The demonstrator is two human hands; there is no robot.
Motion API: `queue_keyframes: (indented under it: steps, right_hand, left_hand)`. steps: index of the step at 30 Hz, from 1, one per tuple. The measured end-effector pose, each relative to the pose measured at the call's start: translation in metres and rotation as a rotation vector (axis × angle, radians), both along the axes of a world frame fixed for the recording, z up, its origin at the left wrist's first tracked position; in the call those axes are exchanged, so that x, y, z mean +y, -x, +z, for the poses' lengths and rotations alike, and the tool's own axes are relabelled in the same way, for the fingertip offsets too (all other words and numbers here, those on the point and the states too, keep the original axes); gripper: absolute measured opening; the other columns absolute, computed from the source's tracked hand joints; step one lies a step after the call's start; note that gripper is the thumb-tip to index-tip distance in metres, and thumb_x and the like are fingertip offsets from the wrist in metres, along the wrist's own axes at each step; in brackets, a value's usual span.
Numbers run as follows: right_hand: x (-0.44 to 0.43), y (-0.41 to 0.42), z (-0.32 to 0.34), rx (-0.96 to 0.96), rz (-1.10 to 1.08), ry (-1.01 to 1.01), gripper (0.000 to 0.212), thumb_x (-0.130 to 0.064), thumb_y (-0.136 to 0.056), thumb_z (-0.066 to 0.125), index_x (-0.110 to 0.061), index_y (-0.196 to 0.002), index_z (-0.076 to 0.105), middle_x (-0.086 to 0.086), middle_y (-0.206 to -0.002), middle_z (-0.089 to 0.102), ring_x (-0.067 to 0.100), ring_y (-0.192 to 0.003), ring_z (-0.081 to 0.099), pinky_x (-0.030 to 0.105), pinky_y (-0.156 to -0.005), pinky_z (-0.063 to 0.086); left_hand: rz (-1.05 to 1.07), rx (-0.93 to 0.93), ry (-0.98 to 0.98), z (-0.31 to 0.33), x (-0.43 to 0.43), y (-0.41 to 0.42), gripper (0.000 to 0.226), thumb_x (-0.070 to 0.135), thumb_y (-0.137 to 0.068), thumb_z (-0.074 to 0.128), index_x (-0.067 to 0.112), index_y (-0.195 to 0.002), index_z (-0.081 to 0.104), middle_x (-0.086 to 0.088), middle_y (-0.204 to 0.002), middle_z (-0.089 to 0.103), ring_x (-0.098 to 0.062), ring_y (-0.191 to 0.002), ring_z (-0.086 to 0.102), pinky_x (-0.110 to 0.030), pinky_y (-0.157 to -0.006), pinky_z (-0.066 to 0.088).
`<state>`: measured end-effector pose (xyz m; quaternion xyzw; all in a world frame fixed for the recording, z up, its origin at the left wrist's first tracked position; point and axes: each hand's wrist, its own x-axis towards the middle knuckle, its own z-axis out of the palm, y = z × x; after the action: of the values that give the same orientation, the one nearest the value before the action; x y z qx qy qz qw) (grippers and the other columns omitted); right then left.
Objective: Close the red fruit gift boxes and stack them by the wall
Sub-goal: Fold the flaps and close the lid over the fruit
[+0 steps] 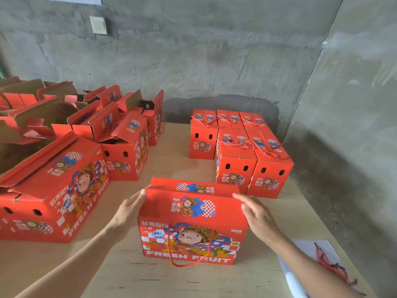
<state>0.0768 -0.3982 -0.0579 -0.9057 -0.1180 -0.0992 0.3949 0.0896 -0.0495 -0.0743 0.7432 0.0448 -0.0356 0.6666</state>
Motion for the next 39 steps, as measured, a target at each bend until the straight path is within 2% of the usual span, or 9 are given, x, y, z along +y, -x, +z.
queue_keyframes:
  steps: [2,6,12,15,21,24,28,36,39]
  right_hand:
    - [0.011,-0.002,-0.01,-0.102,-0.072,0.017,0.025,-0.009,-0.096,0.052,-0.011,-0.12,0.06,-0.005,-0.111,0.056,0.009,-0.107,0.053,0.001,-0.086,0.032]
    - [0.026,-0.006,-0.023,-0.213,-0.193,-0.022,0.013,-0.006,-0.094,0.055,-0.002,-0.104,0.062,0.007,-0.105,0.055,0.011,-0.094,0.052,-0.001,-0.078,0.034]
    - [0.021,-0.007,-0.025,-0.252,-0.159,-0.028,0.012,0.0,-0.094,0.052,-0.002,-0.102,0.061,0.003,-0.103,0.057,0.005,-0.095,0.053,0.002,-0.082,0.036]
    - [0.019,-0.008,-0.025,-0.262,-0.157,-0.022,0.013,0.002,-0.093,0.053,-0.001,-0.101,0.062,0.002,-0.103,0.057,0.005,-0.097,0.053,0.003,-0.084,0.037]
    - [0.018,-0.01,-0.024,-0.263,-0.162,-0.002,0.012,0.004,-0.092,0.053,0.001,-0.098,0.063,0.005,-0.103,0.058,0.014,-0.096,0.055,0.002,-0.084,0.034]
    - [0.019,-0.01,-0.024,-0.268,-0.168,-0.002,0.012,0.005,-0.092,0.053,0.002,-0.096,0.063,0.007,-0.102,0.059,0.015,-0.093,0.055,0.001,-0.082,0.035]
    - [0.02,-0.009,-0.023,-0.277,-0.168,0.003,0.013,0.008,-0.092,0.051,0.003,-0.094,0.063,0.009,-0.1,0.059,0.017,-0.092,0.055,0.001,-0.082,0.035]
    - [0.022,-0.009,-0.021,-0.275,-0.181,0.021,0.014,0.009,-0.091,0.052,0.004,-0.093,0.064,0.01,-0.101,0.058,0.019,-0.094,0.055,0.002,-0.084,0.034]
    - [0.023,-0.008,-0.02,-0.271,-0.186,0.027,0.013,0.009,-0.09,0.053,0.004,-0.092,0.065,0.011,-0.101,0.059,0.019,-0.094,0.055,0.002,-0.084,0.034]
  left_hand:
    - [0.036,-0.066,-0.01,-0.003,-0.009,0.002,0.023,0.039,-0.099,0.04,0.038,-0.115,0.057,-0.001,-0.106,0.07,-0.02,-0.092,0.069,-0.038,-0.077,0.057]
    - [0.091,-0.109,-0.027,-0.004,-0.02,0.005,0.028,0.032,-0.1,0.042,0.027,-0.127,0.047,-0.009,-0.122,0.058,-0.028,-0.105,0.061,-0.044,-0.085,0.054]
    - [0.12,-0.093,0.02,-0.006,-0.021,0.005,0.029,0.031,-0.097,0.049,0.033,-0.126,0.046,0.004,-0.112,0.061,-0.015,-0.095,0.065,-0.025,-0.066,0.054]
    - [0.132,-0.093,0.011,-0.005,-0.021,0.004,0.028,0.032,-0.097,0.049,0.033,-0.125,0.047,0.004,-0.111,0.061,-0.014,-0.092,0.065,-0.024,-0.063,0.053]
    - [0.13,-0.179,-0.059,0.001,-0.018,0.001,0.023,0.022,-0.1,0.044,0.028,-0.12,0.05,-0.001,-0.123,0.055,-0.023,-0.107,0.056,-0.042,-0.086,0.051]
    - [0.175,-0.185,-0.145,-0.002,-0.02,-0.003,0.024,0.025,-0.102,0.039,0.018,-0.116,0.056,-0.007,-0.116,0.058,-0.023,-0.099,0.055,-0.036,-0.079,0.048]
    - [0.227,-0.122,-0.105,-0.001,-0.02,-0.012,0.028,0.028,-0.102,0.039,0.012,-0.114,0.057,-0.013,-0.108,0.059,-0.022,-0.089,0.055,-0.034,-0.074,0.046]
    - [0.347,-0.181,-0.287,-0.001,-0.025,-0.021,0.018,0.024,-0.098,0.047,0.012,-0.095,0.06,-0.004,-0.107,0.055,-0.021,-0.096,0.053,-0.037,-0.084,0.045]
    - [0.372,-0.159,-0.295,0.0,-0.024,-0.022,0.022,0.023,-0.098,0.049,0.007,-0.102,0.064,-0.004,-0.107,0.057,-0.023,-0.097,0.055,-0.041,-0.089,0.048]
